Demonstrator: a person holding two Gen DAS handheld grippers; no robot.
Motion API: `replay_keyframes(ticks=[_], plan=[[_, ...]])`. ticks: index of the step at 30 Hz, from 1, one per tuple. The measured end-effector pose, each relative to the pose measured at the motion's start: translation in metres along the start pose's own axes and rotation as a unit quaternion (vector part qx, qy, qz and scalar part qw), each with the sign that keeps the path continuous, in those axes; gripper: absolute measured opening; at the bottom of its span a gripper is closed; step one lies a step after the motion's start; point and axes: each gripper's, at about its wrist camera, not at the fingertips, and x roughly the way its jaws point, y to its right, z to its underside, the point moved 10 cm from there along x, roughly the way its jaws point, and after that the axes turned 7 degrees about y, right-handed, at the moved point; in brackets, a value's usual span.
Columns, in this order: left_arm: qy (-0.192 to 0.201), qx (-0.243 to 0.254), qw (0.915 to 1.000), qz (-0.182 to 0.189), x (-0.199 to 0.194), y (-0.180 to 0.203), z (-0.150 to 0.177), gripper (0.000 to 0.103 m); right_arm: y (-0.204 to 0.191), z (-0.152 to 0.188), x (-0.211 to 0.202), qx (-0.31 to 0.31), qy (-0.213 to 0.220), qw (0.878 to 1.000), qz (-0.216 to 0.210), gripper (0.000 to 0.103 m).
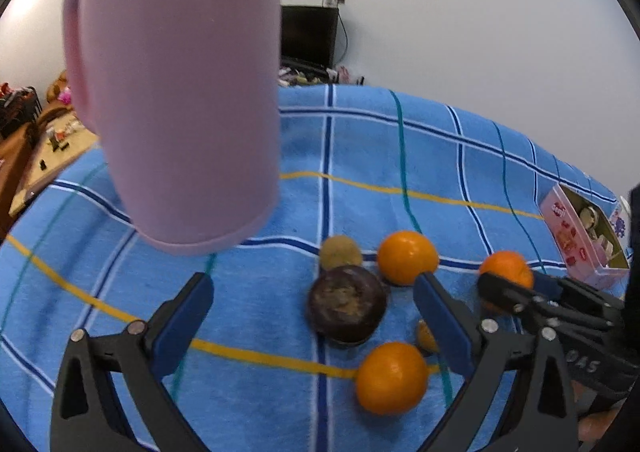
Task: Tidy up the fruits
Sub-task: 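Grasp the large orange with the right gripper while the left gripper grasps the dark mangosteen, then carry the orange with the right gripper to the pink tin while the left gripper carries the mangosteen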
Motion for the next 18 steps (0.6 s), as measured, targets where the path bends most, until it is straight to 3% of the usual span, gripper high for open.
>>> replay_keyframes(ticks=[4, 6, 9, 13, 18], plan=[[-0.045, 0.001, 0.999, 0.002, 0.018, 0.004, 0.015, 0.076, 0.011, -0.006, -0.012, -0.005, 0.026, 0.999, 0.021, 0.049], [-0.045, -0.003, 0.9989, 0.01, 0.018, 0.005, 0.015, 0.07, 0.014, -0.008, -0.016, -0.008, 0.034, 0.999, 0.025, 0.049], [-0.04, -0.017, 0.9985, 0.033, 0.015, 0.005, 0.014, 0.047, 0.013, -0.008, -0.015, -0.01, 0.034, 0.999, 0.022, 0.049], [-0.027, -0.036, 0.9984, 0.034, 0.009, -0.002, 0.011, 0.047, 0.012, -0.01, -0.017, -0.013, 0.044, 0.999, 0.025, 0.049], [0.085, -0.036, 0.9956, -0.018, -0.028, -0.022, -0.016, 0.047, 0.011, -0.019, -0.028, -0.024, 0.078, 0.996, 0.034, 0.049]])
